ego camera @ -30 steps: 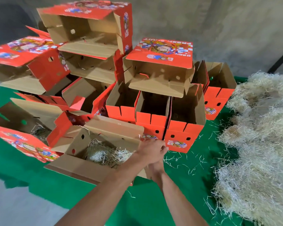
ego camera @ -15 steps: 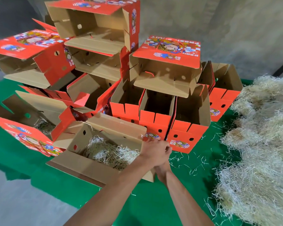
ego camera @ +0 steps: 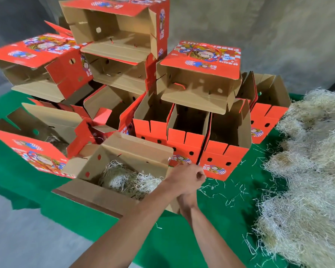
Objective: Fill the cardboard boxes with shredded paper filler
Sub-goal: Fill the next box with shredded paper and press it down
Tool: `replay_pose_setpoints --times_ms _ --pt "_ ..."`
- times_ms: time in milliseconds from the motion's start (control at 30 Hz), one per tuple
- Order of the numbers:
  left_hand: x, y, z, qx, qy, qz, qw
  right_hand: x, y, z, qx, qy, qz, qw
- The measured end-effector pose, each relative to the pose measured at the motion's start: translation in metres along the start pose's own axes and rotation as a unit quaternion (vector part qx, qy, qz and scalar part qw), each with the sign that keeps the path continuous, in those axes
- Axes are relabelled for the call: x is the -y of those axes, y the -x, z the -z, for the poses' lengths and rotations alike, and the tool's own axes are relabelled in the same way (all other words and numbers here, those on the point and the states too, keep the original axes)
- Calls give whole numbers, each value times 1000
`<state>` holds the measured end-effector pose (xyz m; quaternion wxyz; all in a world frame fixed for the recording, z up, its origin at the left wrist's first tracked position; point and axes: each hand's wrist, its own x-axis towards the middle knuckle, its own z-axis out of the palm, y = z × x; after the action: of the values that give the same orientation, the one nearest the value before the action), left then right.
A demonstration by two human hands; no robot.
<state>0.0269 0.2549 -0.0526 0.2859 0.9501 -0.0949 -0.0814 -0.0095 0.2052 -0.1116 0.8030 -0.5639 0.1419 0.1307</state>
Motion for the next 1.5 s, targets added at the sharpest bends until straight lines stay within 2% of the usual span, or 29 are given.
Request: replay_pose_setpoints --times_ms 133,233,300,400,567,633,733,900,1000,1133,1233,1400,1500 --pt "2 1 4 -17 19 -9 1000 -2 -3 1 -16 21 32 999" --pt "6 -1 13 -64 -8 -16 998 14 -10 -2 18 22 31 999" --pt "11 -4 19 -103 -34 -18 994 22 -16 -1 49 103 53 992" --pt "22 -10 33 -123 -61 -21 990 32 -29 -4 34 297 95 950" --pt "55 -27 66 -65 -141 10 988 55 -53 -17 72 403 80 909" --pt "67 -33 71 -47 -179 29 982 64 -57 -16 98 415 77 901" --pt "74 -39 73 -33 -218 29 975 71 -57 -18 147 408 22 901" --pt "73 -41 71 -16 -247 20 969 66 -59 -19 139 320 -24 937" --pt "71 -39 68 -38 -272 8 962 59 -55 -18 109 272 -63 954" --pt "73 -31 71 -131 -317 -17 939 57 -56 -20 73 222 -88 968" --pt "72 -29 74 -165 -309 -12 936 60 -57 -25 76 240 -75 965" --pt "69 -29 70 -195 -284 15 939 57 -58 -28 115 346 46 930" --pt "69 -30 71 -203 -238 2 950 51 -59 -33 74 365 54 926"
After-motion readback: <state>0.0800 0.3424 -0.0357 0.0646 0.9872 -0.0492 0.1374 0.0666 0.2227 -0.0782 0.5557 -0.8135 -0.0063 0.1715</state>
